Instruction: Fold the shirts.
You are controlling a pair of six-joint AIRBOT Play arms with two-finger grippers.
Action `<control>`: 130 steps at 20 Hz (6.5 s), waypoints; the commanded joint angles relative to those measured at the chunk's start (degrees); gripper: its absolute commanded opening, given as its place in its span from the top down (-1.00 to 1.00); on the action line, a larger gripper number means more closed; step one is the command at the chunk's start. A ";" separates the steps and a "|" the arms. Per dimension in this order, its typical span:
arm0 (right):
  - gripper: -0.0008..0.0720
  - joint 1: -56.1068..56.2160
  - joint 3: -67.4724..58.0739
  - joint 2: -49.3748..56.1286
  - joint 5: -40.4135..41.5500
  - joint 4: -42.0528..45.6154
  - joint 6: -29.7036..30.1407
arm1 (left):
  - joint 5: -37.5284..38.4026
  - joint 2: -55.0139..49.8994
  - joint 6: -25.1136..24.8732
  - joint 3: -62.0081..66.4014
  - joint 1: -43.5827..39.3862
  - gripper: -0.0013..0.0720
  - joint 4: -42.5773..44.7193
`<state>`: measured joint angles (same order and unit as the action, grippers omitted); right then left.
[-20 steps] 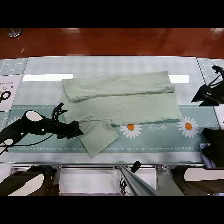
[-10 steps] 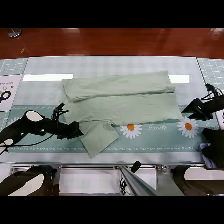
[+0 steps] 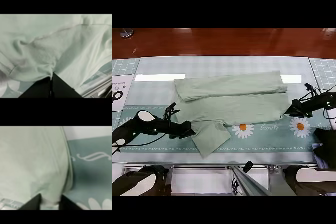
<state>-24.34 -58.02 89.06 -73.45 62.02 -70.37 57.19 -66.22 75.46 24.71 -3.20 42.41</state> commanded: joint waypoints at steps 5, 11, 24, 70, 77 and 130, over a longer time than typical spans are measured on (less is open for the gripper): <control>0.89 2.91 -4.07 -4.42 0.48 -0.39 0.17 | -1.09 1.36 -0.07 6.21 0.09 0.90 0.00; 0.89 5.44 -13.55 -8.74 12.59 -8.81 0.00 | -3.89 2.19 -4.63 23.08 2.14 0.90 0.48; 0.89 13.18 -19.82 4.17 33.88 -10.95 -1.99 | -6.16 -21.20 -2.80 43.60 9.07 0.90 -1.40; 0.89 8.46 -33.05 18.27 6.27 -14.36 -5.11 | 16.81 -25.68 -4.31 54.55 11.98 -0.21 -3.43; 0.89 8.46 -33.05 2.75 -1.46 -5.90 -5.49 | 11.32 -22.05 -3.10 54.53 0.24 0.51 -5.18; 0.89 53.75 -25.83 2.78 28.65 -3.93 -19.54 | -1.27 23.21 5.55 54.64 -2.78 0.90 10.34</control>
<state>24.38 -83.92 86.48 -54.50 62.59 -87.72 49.89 -49.36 79.66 79.35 -10.70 49.76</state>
